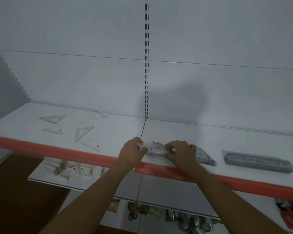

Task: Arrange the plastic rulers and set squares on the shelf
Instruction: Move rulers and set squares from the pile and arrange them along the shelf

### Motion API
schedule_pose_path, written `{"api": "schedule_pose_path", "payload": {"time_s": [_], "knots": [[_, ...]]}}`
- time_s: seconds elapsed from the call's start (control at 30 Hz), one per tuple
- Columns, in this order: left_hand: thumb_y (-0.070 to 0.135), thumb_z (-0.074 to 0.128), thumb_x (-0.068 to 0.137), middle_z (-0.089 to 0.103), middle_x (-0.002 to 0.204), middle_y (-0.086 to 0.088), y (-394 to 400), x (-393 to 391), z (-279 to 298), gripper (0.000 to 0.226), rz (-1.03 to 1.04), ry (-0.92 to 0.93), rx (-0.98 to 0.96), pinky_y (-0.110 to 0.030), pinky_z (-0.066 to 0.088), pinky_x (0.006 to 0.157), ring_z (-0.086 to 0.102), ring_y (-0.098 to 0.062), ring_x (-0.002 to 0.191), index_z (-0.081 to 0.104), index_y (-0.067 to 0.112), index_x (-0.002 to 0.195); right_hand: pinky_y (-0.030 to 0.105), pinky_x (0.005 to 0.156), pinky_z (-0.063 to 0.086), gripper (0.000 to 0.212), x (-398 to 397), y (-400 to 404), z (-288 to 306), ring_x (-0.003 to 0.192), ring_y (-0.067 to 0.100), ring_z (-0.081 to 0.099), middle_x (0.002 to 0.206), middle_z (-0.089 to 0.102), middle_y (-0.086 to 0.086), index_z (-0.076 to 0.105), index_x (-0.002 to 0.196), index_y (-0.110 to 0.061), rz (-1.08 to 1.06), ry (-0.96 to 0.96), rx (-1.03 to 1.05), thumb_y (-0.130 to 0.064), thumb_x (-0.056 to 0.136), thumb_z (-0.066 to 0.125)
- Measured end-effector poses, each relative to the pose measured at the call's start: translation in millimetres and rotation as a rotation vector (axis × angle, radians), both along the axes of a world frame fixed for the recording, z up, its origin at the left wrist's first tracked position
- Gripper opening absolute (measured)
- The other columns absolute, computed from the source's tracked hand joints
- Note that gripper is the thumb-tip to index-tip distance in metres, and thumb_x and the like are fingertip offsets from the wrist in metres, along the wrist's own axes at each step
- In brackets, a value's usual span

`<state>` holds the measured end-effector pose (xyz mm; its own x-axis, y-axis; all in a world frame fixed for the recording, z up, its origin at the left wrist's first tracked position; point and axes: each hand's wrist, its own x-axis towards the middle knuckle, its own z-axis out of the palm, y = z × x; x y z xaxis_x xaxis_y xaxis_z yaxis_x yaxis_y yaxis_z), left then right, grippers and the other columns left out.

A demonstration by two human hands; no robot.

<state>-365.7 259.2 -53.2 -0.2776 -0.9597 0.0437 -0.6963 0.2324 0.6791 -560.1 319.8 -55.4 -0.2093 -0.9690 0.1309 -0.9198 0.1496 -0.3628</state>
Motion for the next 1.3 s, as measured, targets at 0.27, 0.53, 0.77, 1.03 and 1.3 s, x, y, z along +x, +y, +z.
{"api": "schedule_pose_path", "payload": {"time_s": [0.27, 0.53, 0.77, 1.03, 1.3], "knots": [[0.028, 0.069, 0.083, 0.055, 0.118, -0.004, 5, -32, 21, 0.049, -0.066, -0.084, -0.193, -0.035, 0.051, 0.086, 0.058, -0.021, 0.102, 0.043, 0.016, 0.123, 0.023, 0.085, 0.033, 0.038, 1, 5, 24, 0.09, -0.002, 0.052, 0.09, 0.062, -0.02, 0.062, 0.11, -0.034, 0.188, -0.282, -0.282, -0.056, 0.079, 0.066], [0.029, 0.068, 0.084, 0.056, 0.117, -0.008, 18, -84, 25, 0.052, -0.249, -0.113, -0.242, -0.029, 0.045, 0.084, 0.053, -0.022, 0.102, 0.042, 0.013, 0.126, 0.012, 0.075, 0.042, 0.034, -29, 28, 31, 0.08, -0.003, 0.059, 0.089, 0.066, -0.016, 0.067, 0.111, -0.026, 0.156, -0.305, -0.318, -0.037, 0.079, 0.074], [0.019, 0.072, 0.081, 0.052, 0.126, -0.008, 31, -126, 24, 0.068, -0.319, -0.035, -0.112, -0.03, 0.043, 0.094, 0.05, -0.022, 0.115, 0.035, 0.012, 0.137, 0.022, 0.079, 0.047, 0.028, -66, 49, 29, 0.078, 0.003, 0.057, 0.089, 0.068, -0.011, 0.067, 0.113, -0.025, -0.006, -0.215, -0.225, -0.033, 0.086, 0.067], [0.034, 0.074, 0.08, 0.067, 0.105, 0.005, 33, -150, 19, 0.042, -0.355, -0.137, -0.098, -0.028, 0.047, 0.085, 0.059, -0.014, 0.095, 0.058, 0.021, 0.116, 0.03, 0.088, 0.034, 0.028, -116, 69, 15, 0.095, 0.011, 0.057, 0.092, 0.07, -0.015, 0.069, 0.109, -0.026, -0.163, -0.1, -0.17, -0.042, 0.086, 0.065], [0.035, 0.068, 0.084, 0.067, 0.113, 0.007, 32, -159, 9, 0.037, -0.379, -0.267, -0.236, -0.032, 0.041, 0.091, 0.054, -0.016, 0.105, 0.061, 0.024, 0.118, 0.036, 0.098, 0.02, 0.027, -121, 67, 8, 0.118, 0.01, 0.044, 0.11, 0.063, -0.015, 0.067, 0.108, -0.036, -0.22, 0.066, 0.028, -0.051, 0.088, 0.057]]}}
